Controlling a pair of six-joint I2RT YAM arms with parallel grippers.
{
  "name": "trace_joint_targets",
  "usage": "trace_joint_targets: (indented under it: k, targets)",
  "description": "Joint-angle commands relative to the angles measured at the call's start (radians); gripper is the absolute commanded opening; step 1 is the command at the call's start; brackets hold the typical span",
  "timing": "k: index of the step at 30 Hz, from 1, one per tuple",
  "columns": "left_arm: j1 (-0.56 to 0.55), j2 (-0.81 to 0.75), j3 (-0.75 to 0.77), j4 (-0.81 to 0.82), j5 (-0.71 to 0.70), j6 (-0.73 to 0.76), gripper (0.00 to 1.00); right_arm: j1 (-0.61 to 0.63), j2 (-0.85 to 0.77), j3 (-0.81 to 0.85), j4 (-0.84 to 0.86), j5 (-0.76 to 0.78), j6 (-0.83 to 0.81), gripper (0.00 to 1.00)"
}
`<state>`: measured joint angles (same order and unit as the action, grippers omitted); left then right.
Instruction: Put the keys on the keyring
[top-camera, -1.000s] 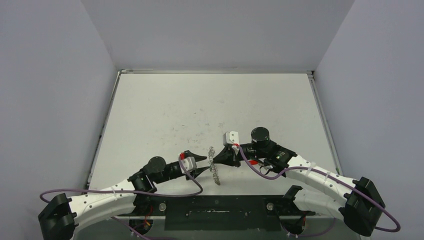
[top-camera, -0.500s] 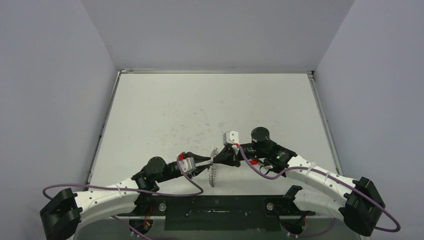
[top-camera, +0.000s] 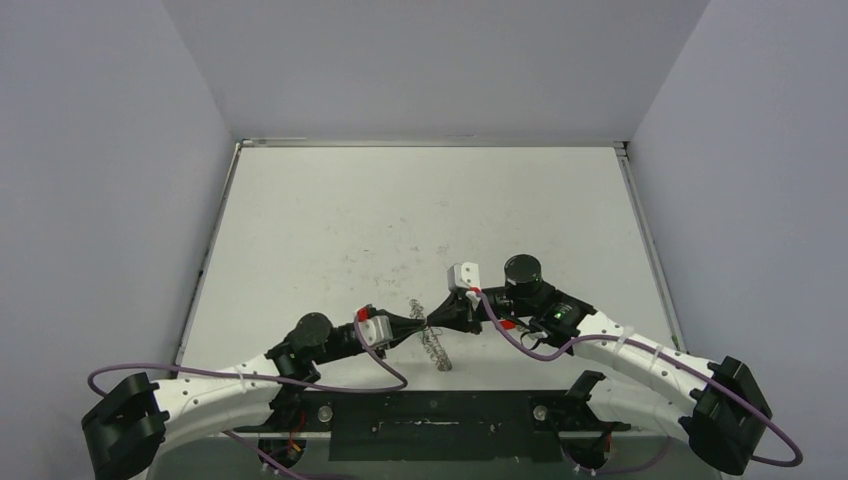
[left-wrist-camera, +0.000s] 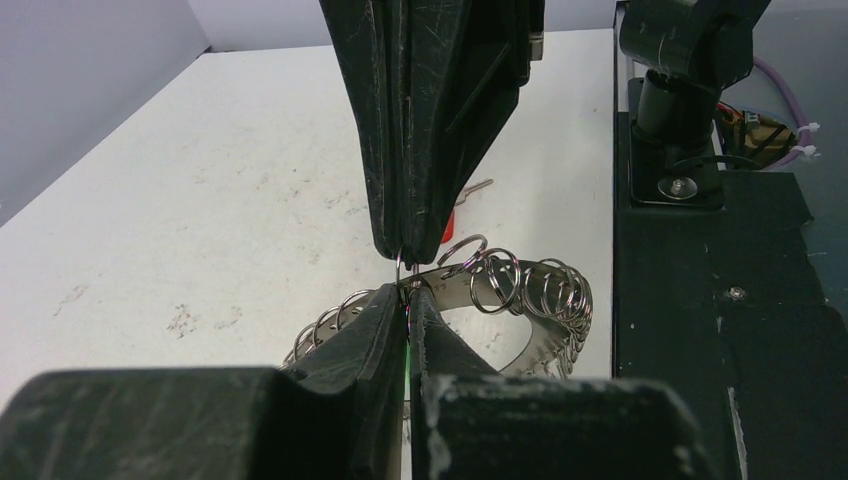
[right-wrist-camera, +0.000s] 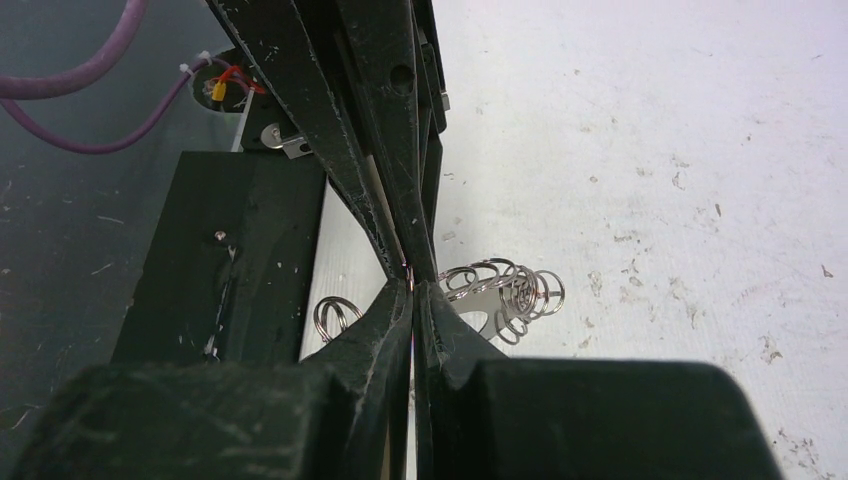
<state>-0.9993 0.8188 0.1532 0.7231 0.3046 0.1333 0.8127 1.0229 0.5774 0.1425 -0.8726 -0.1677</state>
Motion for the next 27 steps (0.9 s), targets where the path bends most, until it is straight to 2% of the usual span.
trace_joint_targets:
  k: [1, 7, 13, 16, 22, 27]
  targets:
    - [0.002, -0.034, 0.039, 0.033, 0.021, -0.021, 0.00, 0.005, -0.027, -0.001, 0.075, -0.020, -0.014, 0.00]
    - [0.002, -0.081, 0.098, -0.136, -0.023, -0.053, 0.00, 0.004, -0.042, 0.004, 0.058, 0.029, -0.021, 0.02]
    - [0.001, -0.099, 0.231, -0.471, -0.048, -0.063, 0.00, -0.003, -0.084, 0.034, -0.034, 0.110, -0.084, 0.41]
    - [0.002, -0.086, 0.301, -0.619, -0.058, -0.061, 0.00, -0.004, -0.109, 0.040, -0.059, 0.135, -0.117, 0.51]
    - [0.001, -0.027, 0.457, -0.898, -0.077, -0.036, 0.00, -0.003, -0.093, 0.076, -0.129, 0.108, -0.157, 0.52]
    - [0.002, 0.024, 0.544, -1.028, -0.082, -0.007, 0.00, -0.001, -0.048, 0.085, -0.118, 0.063, -0.151, 0.46]
